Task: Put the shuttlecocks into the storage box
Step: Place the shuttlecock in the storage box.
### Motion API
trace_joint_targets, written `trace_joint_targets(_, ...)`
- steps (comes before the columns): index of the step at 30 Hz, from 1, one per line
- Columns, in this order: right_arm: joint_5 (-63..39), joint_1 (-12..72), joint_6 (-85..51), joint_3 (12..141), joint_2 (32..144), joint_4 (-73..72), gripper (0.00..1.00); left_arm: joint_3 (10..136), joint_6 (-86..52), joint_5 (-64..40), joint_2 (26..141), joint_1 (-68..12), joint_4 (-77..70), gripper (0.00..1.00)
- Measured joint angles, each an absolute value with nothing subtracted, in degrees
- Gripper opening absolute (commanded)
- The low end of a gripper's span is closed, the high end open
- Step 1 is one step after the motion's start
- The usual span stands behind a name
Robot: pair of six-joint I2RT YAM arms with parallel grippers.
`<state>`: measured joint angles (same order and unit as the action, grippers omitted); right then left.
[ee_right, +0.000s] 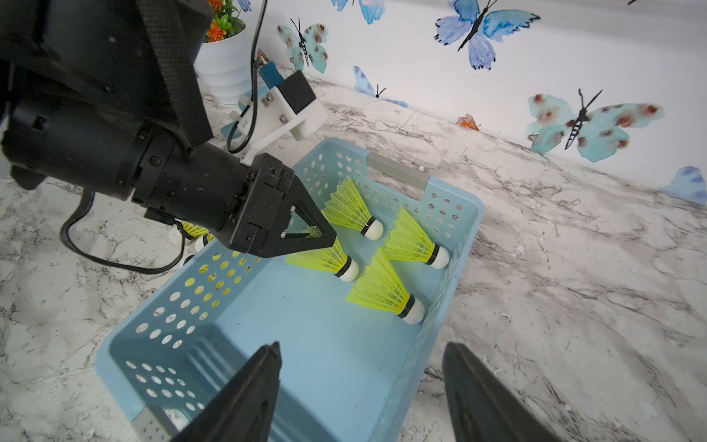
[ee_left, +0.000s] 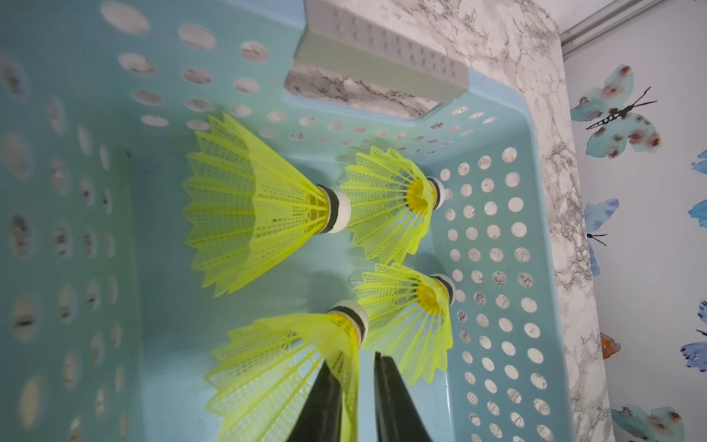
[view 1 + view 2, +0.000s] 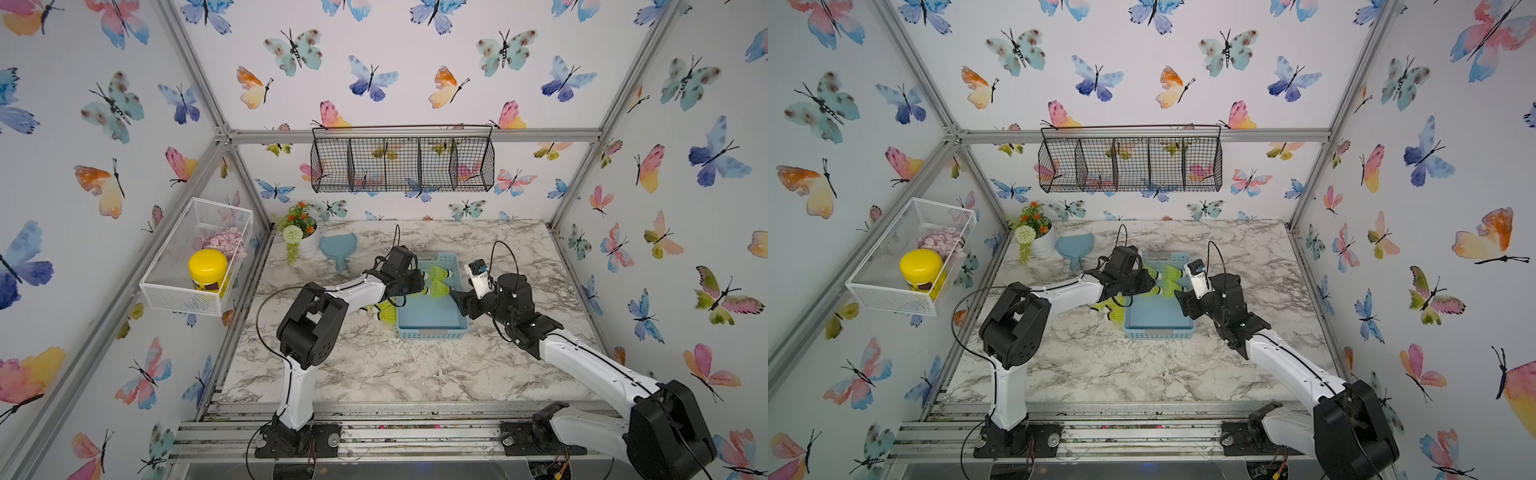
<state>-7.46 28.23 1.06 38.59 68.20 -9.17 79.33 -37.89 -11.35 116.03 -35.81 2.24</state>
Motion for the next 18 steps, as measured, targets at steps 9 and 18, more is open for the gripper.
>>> trace_joint_targets(9, -7.6, 28.23, 1.06, 38.59, 67.9, -9.02, 0.73, 83.0, -35.44, -6.59, 116.25, -37.1, 7.16, 0.46)
trace_joint_targets(18, -7.57, 28.23, 1.08, 38.59, 67.79, -8.99, 0.73, 86.78, -31.86, -0.82, 116.4, -38.76, 11.66, 0.5)
